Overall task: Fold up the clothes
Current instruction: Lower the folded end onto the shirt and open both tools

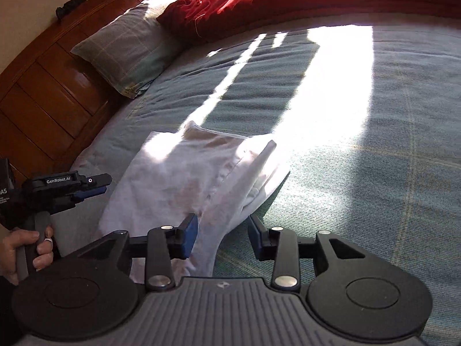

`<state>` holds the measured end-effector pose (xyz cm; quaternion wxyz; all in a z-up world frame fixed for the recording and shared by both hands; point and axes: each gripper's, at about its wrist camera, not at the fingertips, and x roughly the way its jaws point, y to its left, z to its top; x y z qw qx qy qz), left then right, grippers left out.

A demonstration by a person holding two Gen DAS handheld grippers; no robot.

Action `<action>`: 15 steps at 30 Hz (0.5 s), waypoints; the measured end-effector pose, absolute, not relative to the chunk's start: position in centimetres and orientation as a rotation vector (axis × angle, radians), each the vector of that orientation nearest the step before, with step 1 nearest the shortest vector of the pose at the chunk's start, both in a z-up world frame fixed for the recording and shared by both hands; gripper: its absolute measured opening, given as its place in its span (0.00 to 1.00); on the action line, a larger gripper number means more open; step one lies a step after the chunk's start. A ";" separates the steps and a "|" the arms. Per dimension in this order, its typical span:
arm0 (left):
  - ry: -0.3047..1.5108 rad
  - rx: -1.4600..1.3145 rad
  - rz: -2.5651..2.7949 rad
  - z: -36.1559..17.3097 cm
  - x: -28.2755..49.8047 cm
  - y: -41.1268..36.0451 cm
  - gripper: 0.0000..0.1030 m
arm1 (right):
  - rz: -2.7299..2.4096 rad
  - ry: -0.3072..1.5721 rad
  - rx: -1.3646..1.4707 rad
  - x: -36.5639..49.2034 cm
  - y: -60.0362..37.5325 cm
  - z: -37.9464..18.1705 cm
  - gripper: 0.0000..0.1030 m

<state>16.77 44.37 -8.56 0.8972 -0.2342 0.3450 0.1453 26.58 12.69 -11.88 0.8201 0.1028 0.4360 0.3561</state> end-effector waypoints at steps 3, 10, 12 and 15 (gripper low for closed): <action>0.706 -0.453 0.175 -8.0 16.1 41.9 0.53 | 0.839 0.862 0.164 26.3 13.6 -10.4 0.29; 0.790 -0.504 0.192 -13.0 16.8 41.9 0.55 | 0.855 0.936 0.049 26.4 14.7 -13.5 0.20; 0.780 -0.506 0.194 -12.8 16.8 41.9 0.55 | 0.831 0.964 0.020 26.6 14.6 -14.7 0.20; 0.782 -0.458 0.207 -11.5 16.6 41.0 0.55 | 0.858 0.937 0.009 25.8 14.0 -13.6 0.21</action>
